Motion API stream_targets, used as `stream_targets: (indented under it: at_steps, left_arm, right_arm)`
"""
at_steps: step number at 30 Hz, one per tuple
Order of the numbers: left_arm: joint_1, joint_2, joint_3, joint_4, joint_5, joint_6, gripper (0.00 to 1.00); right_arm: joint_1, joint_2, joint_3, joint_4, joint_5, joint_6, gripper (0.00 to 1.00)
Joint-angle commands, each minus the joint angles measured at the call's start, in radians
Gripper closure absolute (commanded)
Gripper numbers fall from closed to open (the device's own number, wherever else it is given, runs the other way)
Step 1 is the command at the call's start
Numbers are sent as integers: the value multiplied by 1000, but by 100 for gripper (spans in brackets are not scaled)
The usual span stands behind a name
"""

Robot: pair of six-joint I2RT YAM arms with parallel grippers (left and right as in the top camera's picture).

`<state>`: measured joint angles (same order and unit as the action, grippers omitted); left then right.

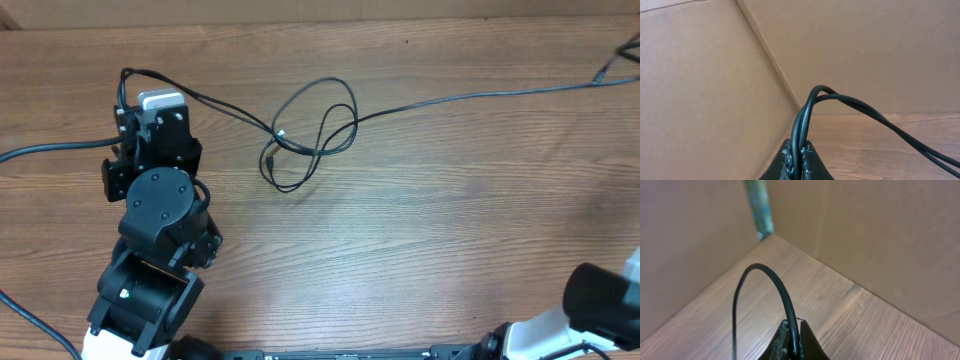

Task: Untangle cables

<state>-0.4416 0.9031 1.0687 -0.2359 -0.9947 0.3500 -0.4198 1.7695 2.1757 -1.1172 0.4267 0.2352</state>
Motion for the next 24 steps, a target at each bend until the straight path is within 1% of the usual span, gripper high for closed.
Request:
stream_targets:
  at_steps: [1, 5, 10, 11, 12, 13, 14, 15, 19, 22, 23, 24]
  left_arm:
    - [12, -11, 12, 9, -65, -16, 96]
    - [12, -11, 12, 9, -109, -14, 96]
    - [12, -11, 12, 8, -109, -14, 96]
    - [11, -11, 12, 8, -108, -18, 96]
    - [10, -11, 12, 8, -107, -18, 96]
    - [9, -11, 12, 8, -105, -21, 96]
    - [9, -11, 12, 8, -105, -26, 96]
    - [9, -11, 12, 8, -105, -34, 96]
    - [9, -11, 12, 8, -105, -36, 96]
    - [9, -3, 12, 7, -105, -45, 96]
    - [9, -1, 12, 5, -105, -59, 95]
    - [9, 0, 12, 2, -104, -71, 96]
  right_arm:
    - [-88, 34, -11, 29, -75, -8, 96]
    - [-167, 93, -11, 43, -143, -8, 96]
    - [-216, 145, -11, 52, -206, -31, 96]
    - [-220, 159, -11, 51, -237, -31, 91]
    - [-221, 166, -11, 50, -254, -31, 79]
    - [-221, 170, -11, 48, -278, -31, 36]
    - [-219, 171, -11, 48, -298, -31, 14]
    - [-214, 168, -6, 48, -336, -31, 0]
    - [-192, 142, 17, 42, -424, -31, 0]
    - [-146, 91, 31, 18, -615, -98, 0]
    - [-113, 72, 31, -10, -712, -127, 0]
    - [-86, 66, 31, -36, -752, -129, 0]
